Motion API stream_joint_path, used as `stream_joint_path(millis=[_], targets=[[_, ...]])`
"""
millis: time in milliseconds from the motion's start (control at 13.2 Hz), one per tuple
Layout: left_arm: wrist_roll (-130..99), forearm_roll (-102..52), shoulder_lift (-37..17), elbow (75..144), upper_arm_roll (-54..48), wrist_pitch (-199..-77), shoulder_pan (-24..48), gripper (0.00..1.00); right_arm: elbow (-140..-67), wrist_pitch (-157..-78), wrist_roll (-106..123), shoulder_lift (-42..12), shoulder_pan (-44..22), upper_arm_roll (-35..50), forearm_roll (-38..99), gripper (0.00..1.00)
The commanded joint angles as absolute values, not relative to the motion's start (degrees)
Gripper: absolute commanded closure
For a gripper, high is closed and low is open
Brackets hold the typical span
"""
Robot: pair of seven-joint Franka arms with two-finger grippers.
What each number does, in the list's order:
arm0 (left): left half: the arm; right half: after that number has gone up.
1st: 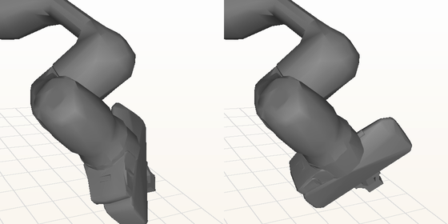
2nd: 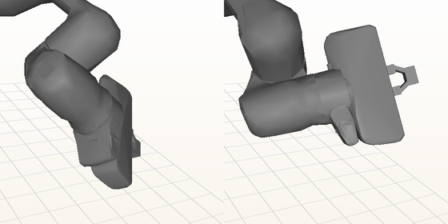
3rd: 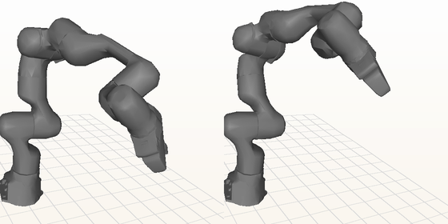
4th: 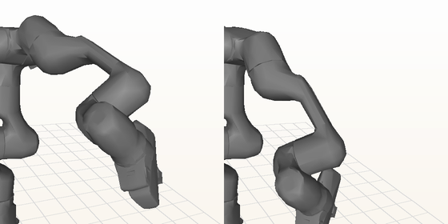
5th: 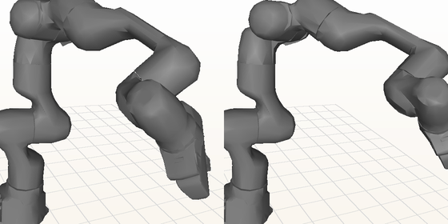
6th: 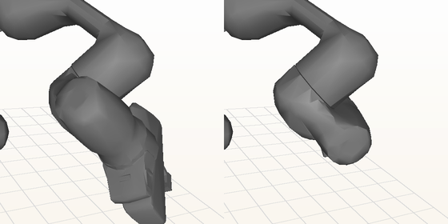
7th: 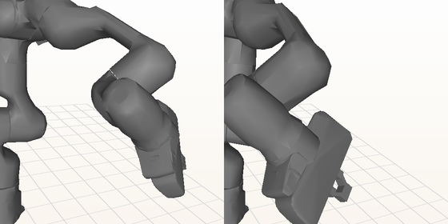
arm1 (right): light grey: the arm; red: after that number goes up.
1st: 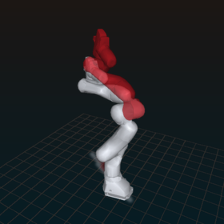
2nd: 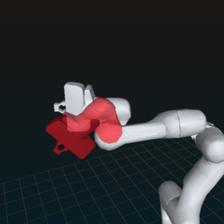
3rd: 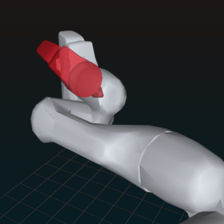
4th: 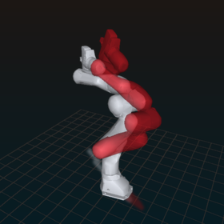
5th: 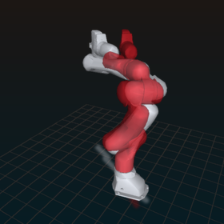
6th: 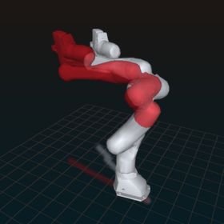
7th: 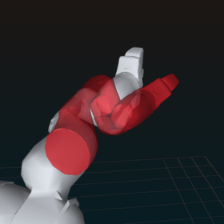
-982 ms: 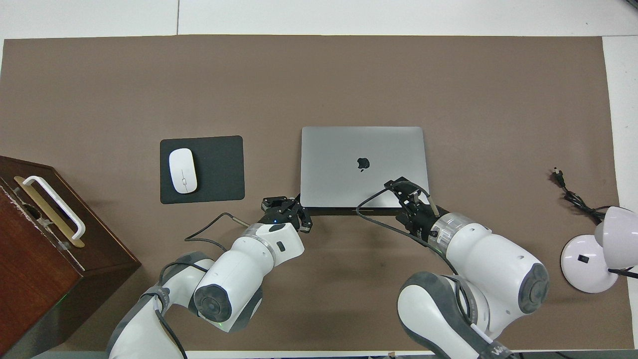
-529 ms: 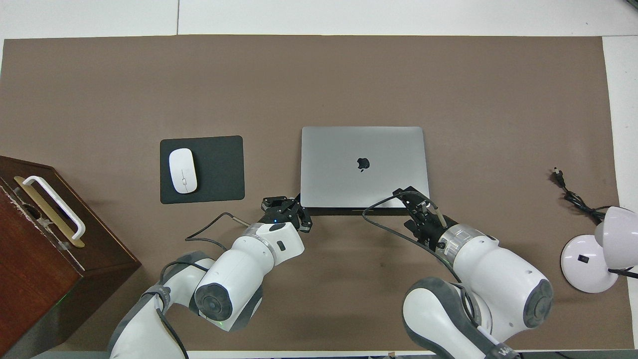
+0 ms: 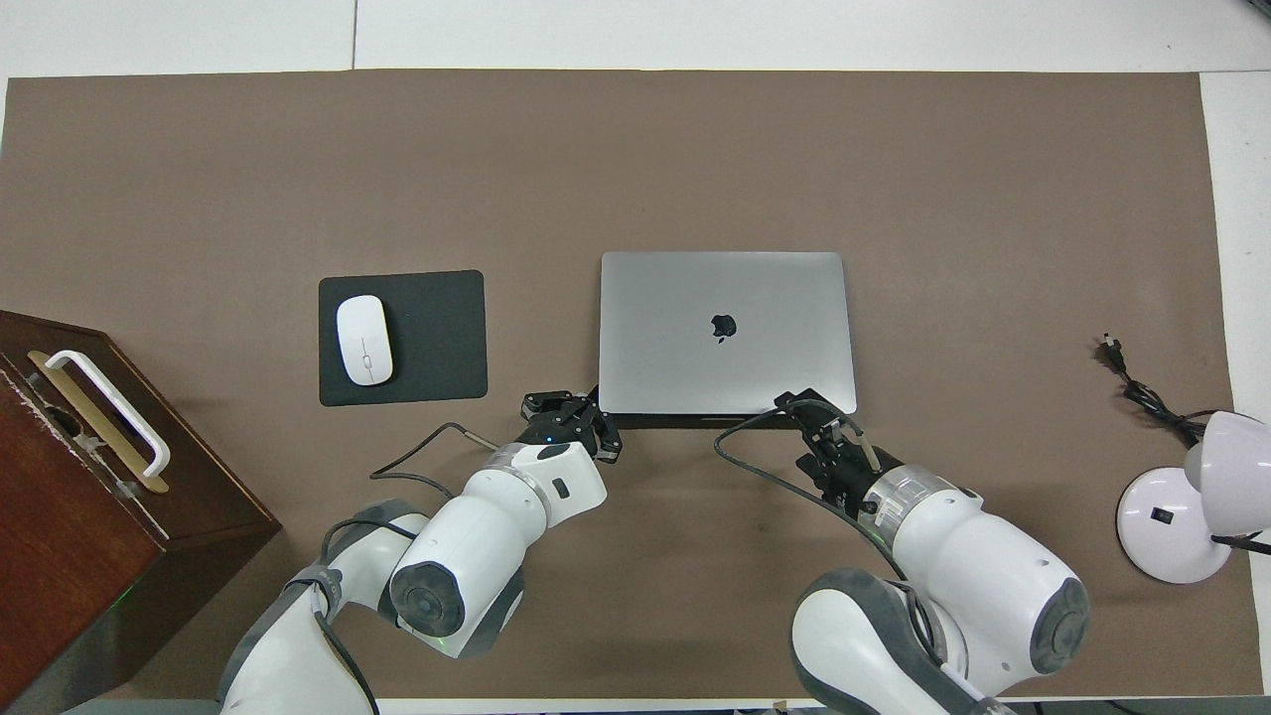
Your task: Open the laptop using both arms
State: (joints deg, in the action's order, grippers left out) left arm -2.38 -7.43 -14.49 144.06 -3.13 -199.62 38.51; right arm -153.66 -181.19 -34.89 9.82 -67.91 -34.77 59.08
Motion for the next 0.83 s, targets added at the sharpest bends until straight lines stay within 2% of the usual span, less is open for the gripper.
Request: stream_joint_path(millis=[0, 755], targets=[[-2.20, -6.33, -17.49, 140.89, -3.16, -200.92, 38.93, 1.00, -151.53, -181.76, -32.78, 8.62, -68.12, -34.72, 60.82, 0.00], [-2.11, -5.80, -17.58, 140.89, -3.16, -200.92, 39.55, 1.00, -147.40, -181.32, -31.47, 5.36, -67.76, -37.08, 60.82, 0.00]])
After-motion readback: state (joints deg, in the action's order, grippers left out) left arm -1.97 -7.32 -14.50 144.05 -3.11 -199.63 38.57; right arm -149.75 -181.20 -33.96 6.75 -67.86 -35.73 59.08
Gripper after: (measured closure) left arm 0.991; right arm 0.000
